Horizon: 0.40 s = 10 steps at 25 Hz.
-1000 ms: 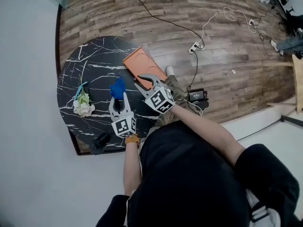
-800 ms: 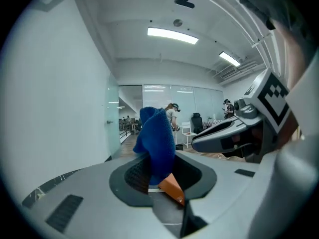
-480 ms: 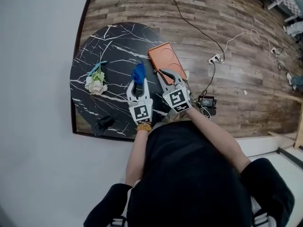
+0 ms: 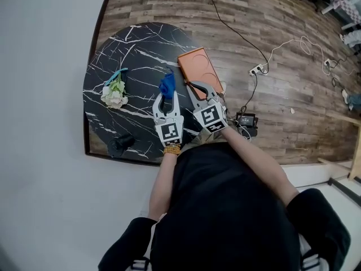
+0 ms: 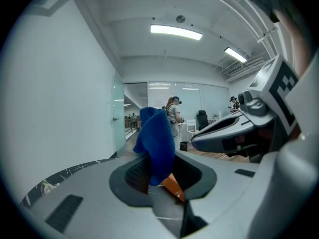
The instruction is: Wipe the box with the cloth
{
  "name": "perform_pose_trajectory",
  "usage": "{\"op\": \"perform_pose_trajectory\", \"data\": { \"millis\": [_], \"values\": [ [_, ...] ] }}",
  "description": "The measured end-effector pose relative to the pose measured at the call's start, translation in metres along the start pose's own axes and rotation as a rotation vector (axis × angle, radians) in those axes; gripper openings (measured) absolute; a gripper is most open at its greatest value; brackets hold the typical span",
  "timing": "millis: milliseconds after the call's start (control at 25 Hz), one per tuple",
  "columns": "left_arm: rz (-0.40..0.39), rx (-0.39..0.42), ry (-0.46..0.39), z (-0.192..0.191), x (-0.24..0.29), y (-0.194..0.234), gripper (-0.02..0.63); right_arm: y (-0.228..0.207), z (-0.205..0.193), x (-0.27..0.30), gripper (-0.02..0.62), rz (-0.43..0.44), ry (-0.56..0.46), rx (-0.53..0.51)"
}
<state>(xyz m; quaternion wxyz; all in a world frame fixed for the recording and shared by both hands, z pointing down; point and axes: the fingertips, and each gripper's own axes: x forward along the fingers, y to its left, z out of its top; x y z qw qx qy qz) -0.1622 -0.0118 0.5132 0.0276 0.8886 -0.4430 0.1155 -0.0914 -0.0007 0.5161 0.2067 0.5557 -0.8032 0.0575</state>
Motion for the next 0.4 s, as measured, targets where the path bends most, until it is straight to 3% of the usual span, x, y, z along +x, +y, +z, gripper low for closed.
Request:
{"op": "perform_pose_trajectory", "data": {
  "millis": [400],
  "values": [
    [-0.007,0.004,0.011,-0.0041,0.0052,-0.0022,0.099,-0.0013,-0.0044,0.0036,0.012,0.013,0.009,-0.008]
  ]
}}
